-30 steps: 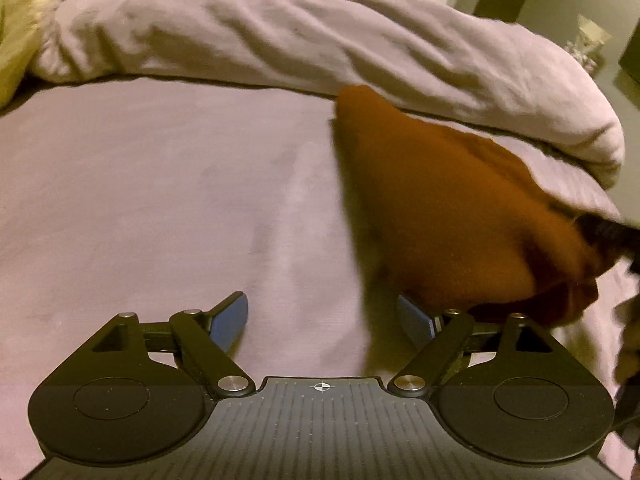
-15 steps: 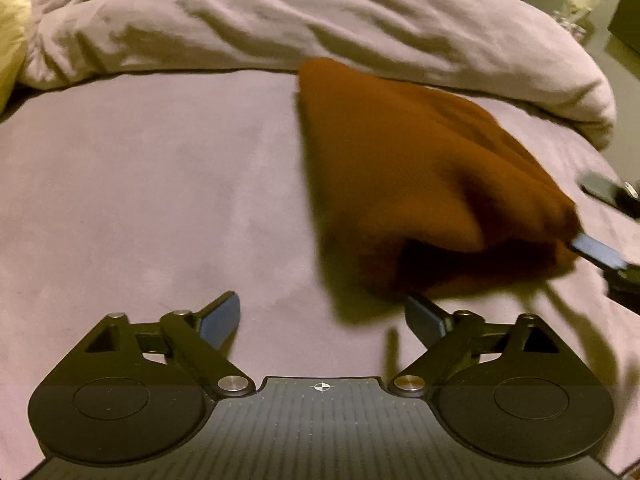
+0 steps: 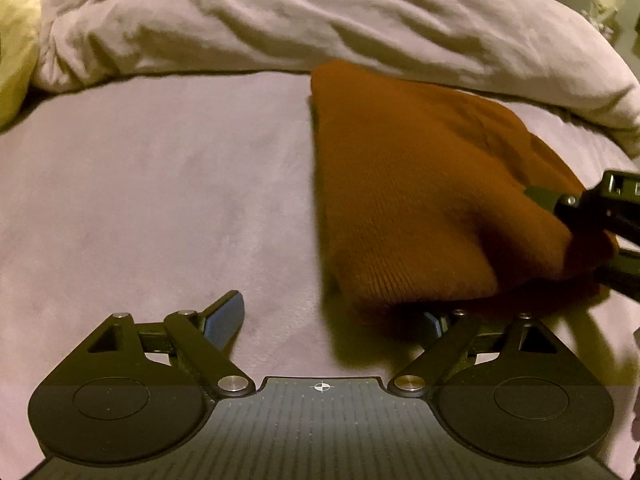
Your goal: Fold small clothes
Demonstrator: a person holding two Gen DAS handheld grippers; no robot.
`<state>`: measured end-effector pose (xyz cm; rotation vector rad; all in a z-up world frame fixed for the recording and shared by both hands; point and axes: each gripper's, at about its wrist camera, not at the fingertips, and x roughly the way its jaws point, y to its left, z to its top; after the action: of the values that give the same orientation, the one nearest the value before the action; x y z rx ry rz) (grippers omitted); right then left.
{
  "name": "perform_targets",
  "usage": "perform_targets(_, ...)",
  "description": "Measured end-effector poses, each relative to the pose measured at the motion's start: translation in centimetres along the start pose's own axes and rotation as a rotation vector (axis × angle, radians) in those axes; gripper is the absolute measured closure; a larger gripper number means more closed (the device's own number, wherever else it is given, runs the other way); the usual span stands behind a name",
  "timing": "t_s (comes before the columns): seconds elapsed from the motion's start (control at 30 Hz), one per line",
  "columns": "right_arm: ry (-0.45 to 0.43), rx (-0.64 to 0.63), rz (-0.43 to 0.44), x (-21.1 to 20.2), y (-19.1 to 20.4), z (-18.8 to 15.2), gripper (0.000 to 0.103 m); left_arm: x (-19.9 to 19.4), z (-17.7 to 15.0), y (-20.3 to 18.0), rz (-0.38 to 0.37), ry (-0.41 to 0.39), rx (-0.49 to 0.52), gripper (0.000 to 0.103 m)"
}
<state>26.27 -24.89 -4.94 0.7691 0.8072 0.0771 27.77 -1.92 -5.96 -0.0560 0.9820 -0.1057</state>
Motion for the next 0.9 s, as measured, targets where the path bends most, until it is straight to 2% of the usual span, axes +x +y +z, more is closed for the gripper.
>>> perform_targets(0.23,0.007,-0.007,-0.012,0.3,-0.2,0.5,0.068,0.4,0.2,-0.4,0.01,0.0,0.021,0.012)
perform_targets(0.33,0.005,-0.025,-0.024,0.8,-0.1,0.7,0.074,0.4,0.3,-0.3,0.008,0.002,0.022,0.012)
perform_targets(0.37,0.002,-0.035,-0.031,1.0,0.1,0.7,0.08,0.4,0.3,-0.3,0.008,0.002,0.022,0.012)
perform_targets(0.4,-0.003,-0.056,-0.04,1.0,0.3,0.7,0.085,0.4,0.3,-0.3,0.008,0.002,0.022,0.012)
perform_targets(0.47,-0.019,-0.124,-0.068,0.7,0.9,0.6,0.088,0.3,0.3,-0.3,0.007,0.003,0.021,0.012)
perform_targets(0.53,-0.051,-0.199,-0.107,0.1,1.6,0.6,0.089,0.4,0.2,-0.3,0.005,0.001,0.022,0.012)
perform_targets(0.77,-0.187,-0.338,-0.21,-2.9,2.8,1.1,0.091,-0.1,0.4,-0.6,-0.018,-0.007,0.028,0.011)
perform_targets(0.83,-0.254,-0.421,-0.279,-3.8,3.3,0.6,0.092,-0.2,0.3,-0.8,-0.02,-0.012,0.039,0.01)
perform_targets(0.9,-0.28,-0.478,-0.342,-3.9,2.7,0.1,0.092,0.2,0.2,-1.0,-0.014,-0.002,0.045,0.009)
